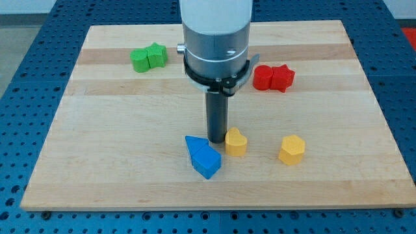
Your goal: Push the arm towards the center right of the board
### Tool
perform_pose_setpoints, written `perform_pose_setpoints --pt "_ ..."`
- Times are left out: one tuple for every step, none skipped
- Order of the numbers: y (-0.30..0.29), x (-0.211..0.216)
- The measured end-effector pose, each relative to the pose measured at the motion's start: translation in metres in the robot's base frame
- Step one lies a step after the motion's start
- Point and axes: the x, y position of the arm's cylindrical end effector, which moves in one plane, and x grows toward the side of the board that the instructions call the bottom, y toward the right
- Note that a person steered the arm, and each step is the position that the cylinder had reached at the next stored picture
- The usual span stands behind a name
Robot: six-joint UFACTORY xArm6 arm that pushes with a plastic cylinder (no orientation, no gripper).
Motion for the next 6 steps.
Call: perform_pose_setpoints --pt "0.016 0.016" --pt "0.048 0.020" --pt "0.074 0.020" --pt "0.098 0.020" --pt "0.097 0.012" --pt "0.099 -0.009"
